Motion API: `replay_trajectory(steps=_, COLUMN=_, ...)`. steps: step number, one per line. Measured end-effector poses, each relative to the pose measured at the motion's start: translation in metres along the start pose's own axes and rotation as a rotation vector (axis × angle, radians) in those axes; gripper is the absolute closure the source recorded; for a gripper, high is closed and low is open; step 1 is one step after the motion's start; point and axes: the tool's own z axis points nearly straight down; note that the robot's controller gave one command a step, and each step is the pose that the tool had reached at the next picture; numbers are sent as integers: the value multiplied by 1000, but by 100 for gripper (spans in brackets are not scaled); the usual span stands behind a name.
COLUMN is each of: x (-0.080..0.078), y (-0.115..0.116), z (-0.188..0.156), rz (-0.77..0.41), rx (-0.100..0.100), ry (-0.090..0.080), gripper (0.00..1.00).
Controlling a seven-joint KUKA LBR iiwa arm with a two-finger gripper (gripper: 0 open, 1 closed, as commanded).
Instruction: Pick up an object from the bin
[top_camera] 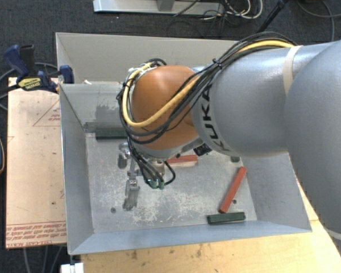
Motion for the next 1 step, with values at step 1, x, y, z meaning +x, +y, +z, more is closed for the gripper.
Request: replay_trajectory(steps=1, x=-53, y=-93, z=67, rz=-119, rx=4, ry=-5, gripper=0)
